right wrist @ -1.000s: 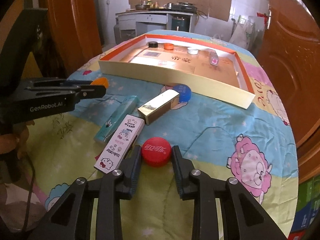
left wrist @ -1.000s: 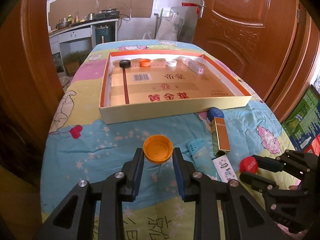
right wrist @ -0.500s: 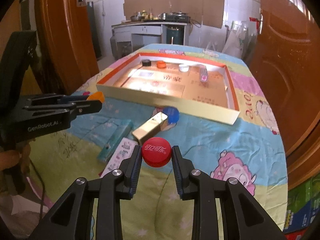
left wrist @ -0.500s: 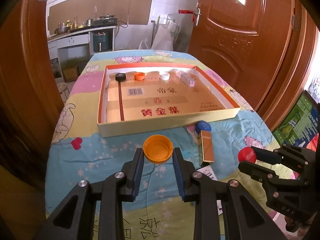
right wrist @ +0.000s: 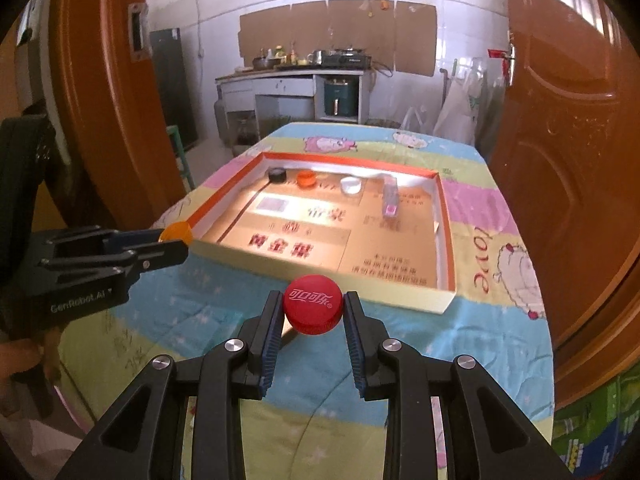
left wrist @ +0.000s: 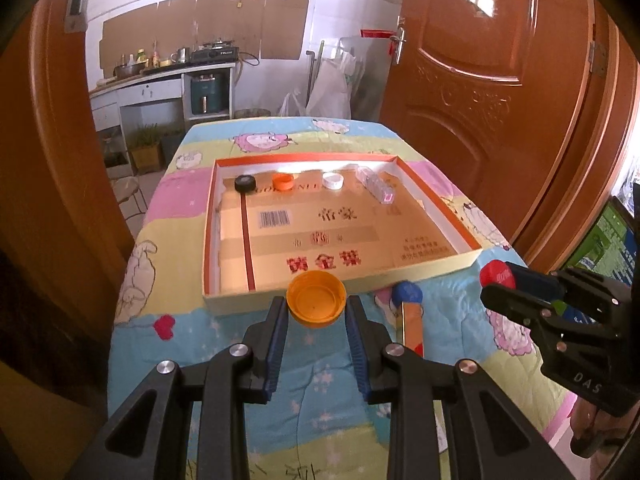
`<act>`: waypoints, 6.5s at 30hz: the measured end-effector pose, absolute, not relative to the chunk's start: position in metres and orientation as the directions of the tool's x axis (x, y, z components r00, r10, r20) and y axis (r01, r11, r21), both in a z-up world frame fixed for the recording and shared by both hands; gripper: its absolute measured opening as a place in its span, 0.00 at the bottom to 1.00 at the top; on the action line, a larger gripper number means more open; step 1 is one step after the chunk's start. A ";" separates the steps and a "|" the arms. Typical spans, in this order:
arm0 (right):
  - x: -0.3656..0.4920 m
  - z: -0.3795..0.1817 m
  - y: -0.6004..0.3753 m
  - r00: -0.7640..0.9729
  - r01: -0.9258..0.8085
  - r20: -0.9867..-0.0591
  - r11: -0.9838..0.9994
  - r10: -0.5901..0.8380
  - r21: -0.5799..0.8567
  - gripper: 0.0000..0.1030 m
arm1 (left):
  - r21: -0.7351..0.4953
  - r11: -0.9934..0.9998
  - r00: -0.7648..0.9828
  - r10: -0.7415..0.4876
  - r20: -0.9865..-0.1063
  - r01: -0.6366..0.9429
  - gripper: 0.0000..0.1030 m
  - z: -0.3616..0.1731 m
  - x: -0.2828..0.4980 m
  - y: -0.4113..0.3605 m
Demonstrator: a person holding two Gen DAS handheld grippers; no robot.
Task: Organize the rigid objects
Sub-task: 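Carry the orange cap with the left tool while the right tool carries the red cap into the box lid, then open the left tool to drop the orange cap while the right tool releases the red cap, then lift both open tools out of the box lid toward the teal tube and Hello Kitty box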
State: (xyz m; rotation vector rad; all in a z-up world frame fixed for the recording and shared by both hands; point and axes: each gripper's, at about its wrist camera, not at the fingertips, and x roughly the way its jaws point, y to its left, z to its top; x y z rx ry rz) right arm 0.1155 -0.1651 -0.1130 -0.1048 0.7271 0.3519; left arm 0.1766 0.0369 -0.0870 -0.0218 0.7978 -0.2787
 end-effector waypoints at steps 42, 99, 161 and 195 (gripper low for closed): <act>0.320 -0.147 -0.138 0.556 -0.350 -0.777 0.931 0.297 0.105 0.30 | -0.144 0.982 0.570 -0.190 -0.799 0.125 0.29 -0.116 0.358 0.032; 0.348 -0.171 -0.120 0.509 -0.357 -0.824 0.932 0.249 0.061 0.31 | -0.110 0.986 0.534 -0.162 -0.830 0.129 0.39 -0.139 0.384 0.032; 0.222 -0.082 -0.150 0.659 -0.290 -0.712 0.955 0.242 0.057 0.31 | -0.082 0.986 0.668 -0.161 -0.727 0.148 0.39 -0.052 0.269 0.019; 0.135 -0.057 -0.159 0.704 -0.278 -0.671 0.960 0.232 0.041 0.31 | -0.085 0.982 0.710 -0.180 -0.681 0.168 0.39 -0.033 0.183 0.018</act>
